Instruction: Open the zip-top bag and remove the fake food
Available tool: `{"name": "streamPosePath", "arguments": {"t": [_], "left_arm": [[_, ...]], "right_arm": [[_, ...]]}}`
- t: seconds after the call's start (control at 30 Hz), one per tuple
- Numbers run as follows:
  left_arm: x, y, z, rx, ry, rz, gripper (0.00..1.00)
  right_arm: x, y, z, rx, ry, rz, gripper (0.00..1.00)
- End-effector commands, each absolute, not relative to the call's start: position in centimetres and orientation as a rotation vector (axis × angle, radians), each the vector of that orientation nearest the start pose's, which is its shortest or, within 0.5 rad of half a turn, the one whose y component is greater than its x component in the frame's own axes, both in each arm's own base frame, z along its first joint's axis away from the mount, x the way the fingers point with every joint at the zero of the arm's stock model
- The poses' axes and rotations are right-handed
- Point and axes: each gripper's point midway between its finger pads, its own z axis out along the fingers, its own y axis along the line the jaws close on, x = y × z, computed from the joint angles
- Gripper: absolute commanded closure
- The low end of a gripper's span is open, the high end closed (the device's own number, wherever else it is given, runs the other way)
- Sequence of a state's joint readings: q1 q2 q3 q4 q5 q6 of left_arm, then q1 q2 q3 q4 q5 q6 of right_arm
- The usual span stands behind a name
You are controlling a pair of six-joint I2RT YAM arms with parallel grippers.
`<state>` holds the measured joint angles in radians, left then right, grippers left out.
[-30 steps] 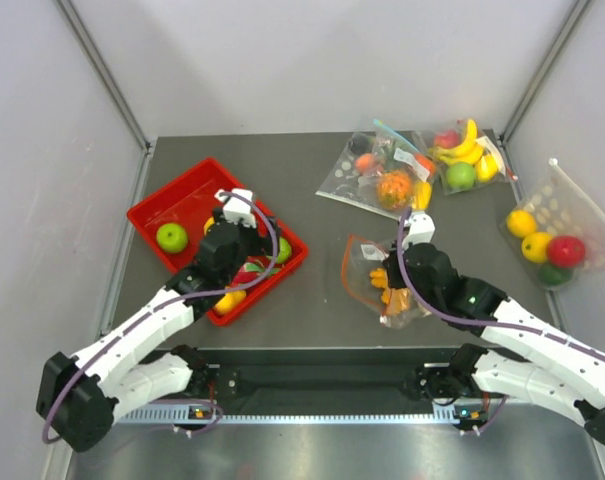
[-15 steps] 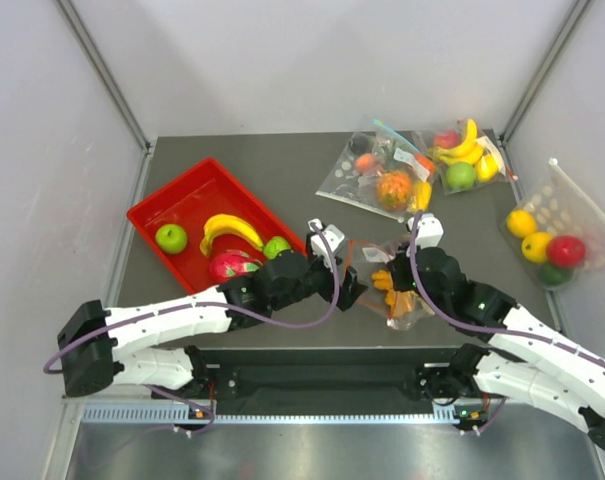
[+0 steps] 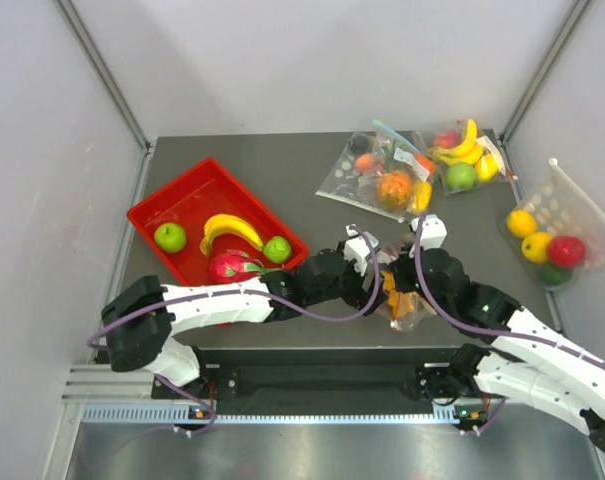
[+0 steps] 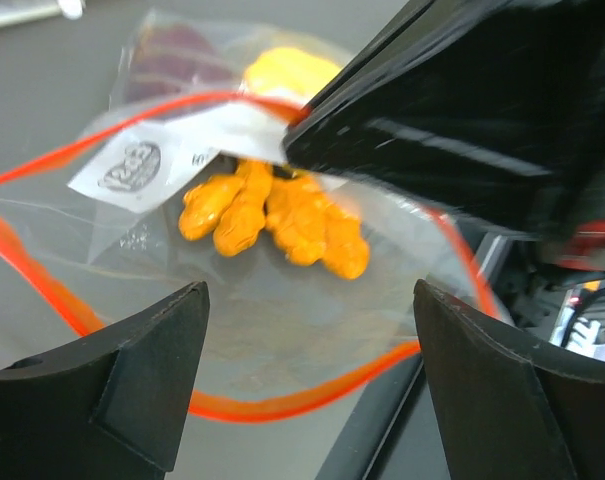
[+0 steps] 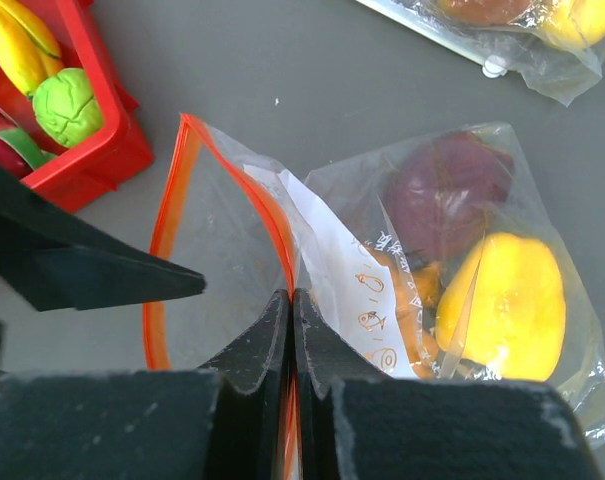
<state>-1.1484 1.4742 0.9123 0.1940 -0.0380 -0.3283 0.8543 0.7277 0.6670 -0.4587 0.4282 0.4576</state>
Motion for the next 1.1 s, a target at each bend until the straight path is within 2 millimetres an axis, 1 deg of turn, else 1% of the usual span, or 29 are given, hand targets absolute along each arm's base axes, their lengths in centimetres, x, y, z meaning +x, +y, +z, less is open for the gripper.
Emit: {"name": "streamPosePath", "arguments": {"t": [0.0, 0.03, 0.17, 0.2, 0.23, 0.3, 0.33, 0.37, 0.47, 0.5, 0.57, 0.6, 0.67, 0.83, 0.9, 0.93, 1.0, 1.07], "left_arm": [[18.9, -43.1, 19.7, 0.745, 1.814, -0.964, 0.15], [19.1, -43.1, 19.1, 0.747, 1.822, -0.951, 0.15], [20.1, -43.1, 17.8, 0.728, 1.840, -0.908, 0.18], [20.2, -43.3, 17.9, 0.724, 1.833, -0.923, 0.19], [20.6, -43.5, 16.9, 0.721, 1.856, -0.912, 0.20], [21.2, -44.2, 16.4, 0.724, 1.864, -0.896, 0.21], [21.3, -44.5, 14.7, 0.751, 1.896, -0.871, 0.21], [21.5, -45.0, 14.9, 0.755, 1.891, -0.875, 0.21], [21.8, -45.9, 13.6, 0.759, 1.897, -0.876, 0.18], [22.0, -46.0, 13.0, 0.758, 1.904, -0.866, 0.18], [22.6, -46.1, 12.8, 0.749, 1.892, -0.840, 0.17], [22.8, -46.2, 12.3, 0.757, 1.895, -0.823, 0.16], [23.1, -46.1, 11.8, 0.776, 1.884, -0.791, 0.16], [23.1, -46.4, 10.4, 0.844, 1.859, -0.770, 0.16], [23.0, -46.4, 9.1, 0.873, 1.871, -0.757, 0.16], [23.0, -46.4, 8.8, 0.887, 1.868, -0.751, 0.17], [22.9, -46.5, 7.8, 0.909, 1.880, -0.740, 0.19], [23.0, -46.6, 7.5, 0.932, 1.870, -0.730, 0.20]], "right_arm": [[21.5, 15.4, 18.6, -0.106, 2.034, 0.377, 1.00], [21.4, 15.4, 18.6, -0.104, 2.035, 0.379, 1.00], [21.2, 15.4, 18.5, -0.107, 2.036, 0.389, 1.00], [21.3, 15.5, 18.4, -0.110, 2.039, 0.391, 1.00], [21.2, 15.6, 18.4, -0.110, 2.040, 0.395, 1.00], [21.2, 15.8, 18.2, -0.117, 2.040, 0.409, 1.00], [21.2, 15.9, 18.1, -0.121, 2.043, 0.411, 1.00], [21.2, 16.1, 18.0, -0.123, 2.046, 0.415, 1.00], [21.1, 16.4, 17.8, -0.134, 2.047, 0.435, 1.00], [21.1, 16.5, 17.9, -0.133, 2.046, 0.439, 1.00], [21.0, 16.7, 17.7, -0.140, 2.047, 0.449, 1.00], [21.0, 16.7, 17.7, -0.140, 2.049, 0.451, 1.00], [20.9, 16.7, 17.6, -0.143, 2.050, 0.453, 1.00], [20.8, 16.6, 17.4, -0.140, 2.052, 0.454, 1.00], [20.9, 16.6, 17.3, -0.142, 2.053, 0.452, 1.00], [20.8, 16.5, 17.3, -0.140, 2.052, 0.451, 1.00], [20.9, 16.6, 17.3, -0.140, 2.049, 0.455, 1.00], [20.9, 16.6, 17.2, -0.141, 2.053, 0.453, 1.00]]}}
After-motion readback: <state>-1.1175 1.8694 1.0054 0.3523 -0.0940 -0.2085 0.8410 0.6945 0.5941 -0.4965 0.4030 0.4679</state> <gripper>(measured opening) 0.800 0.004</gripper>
